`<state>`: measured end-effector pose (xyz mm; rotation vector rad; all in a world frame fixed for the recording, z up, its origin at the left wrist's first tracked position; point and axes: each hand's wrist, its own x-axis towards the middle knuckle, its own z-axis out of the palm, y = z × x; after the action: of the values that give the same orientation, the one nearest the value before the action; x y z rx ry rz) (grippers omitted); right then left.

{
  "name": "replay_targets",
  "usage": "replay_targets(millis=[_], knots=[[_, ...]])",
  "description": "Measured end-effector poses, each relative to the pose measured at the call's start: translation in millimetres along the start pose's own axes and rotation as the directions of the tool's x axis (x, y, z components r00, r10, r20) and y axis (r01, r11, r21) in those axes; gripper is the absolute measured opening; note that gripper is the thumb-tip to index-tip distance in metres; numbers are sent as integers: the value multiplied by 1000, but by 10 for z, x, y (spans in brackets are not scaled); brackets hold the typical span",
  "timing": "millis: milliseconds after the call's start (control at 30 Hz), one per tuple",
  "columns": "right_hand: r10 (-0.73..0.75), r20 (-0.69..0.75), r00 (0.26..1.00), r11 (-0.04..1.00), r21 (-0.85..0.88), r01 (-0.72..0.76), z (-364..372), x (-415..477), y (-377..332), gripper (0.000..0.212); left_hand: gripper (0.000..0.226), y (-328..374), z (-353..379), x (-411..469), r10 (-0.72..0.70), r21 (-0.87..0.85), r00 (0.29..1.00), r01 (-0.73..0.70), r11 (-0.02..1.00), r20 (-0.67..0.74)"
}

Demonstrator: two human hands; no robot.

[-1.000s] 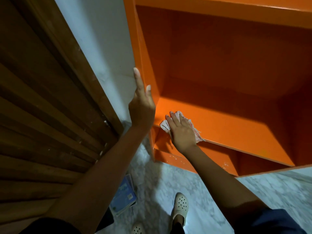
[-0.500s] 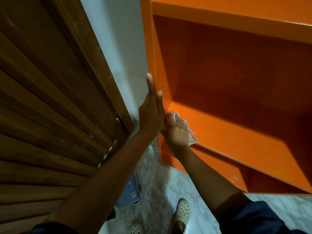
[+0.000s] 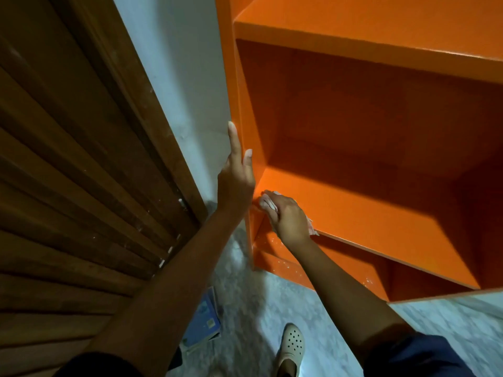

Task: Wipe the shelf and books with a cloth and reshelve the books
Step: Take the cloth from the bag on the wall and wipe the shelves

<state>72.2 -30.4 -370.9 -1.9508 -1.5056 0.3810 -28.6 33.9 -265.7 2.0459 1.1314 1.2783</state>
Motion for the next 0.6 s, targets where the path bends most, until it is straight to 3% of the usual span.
replay_targets(millis=[100,267,467,600], knots=[[-44,-37,998,997,66,46,-152,-230,-42,29,52,-89,-49,-29,105,-57,993,-102,993,51],[5,-6,1000,990,142,-4,-167,-656,-88,26,57,-154,-94,-123,86,-94,990,-75,993,114],[115,46,992,977,174,-121,-36,-940,93,38,57,-441,-95,-365,123,-76,976,-111,991,177],[171,108,979,966,175,-188,-9,-902,257,41,52,-654,18,-538,-38,12,975,36,999,219]])
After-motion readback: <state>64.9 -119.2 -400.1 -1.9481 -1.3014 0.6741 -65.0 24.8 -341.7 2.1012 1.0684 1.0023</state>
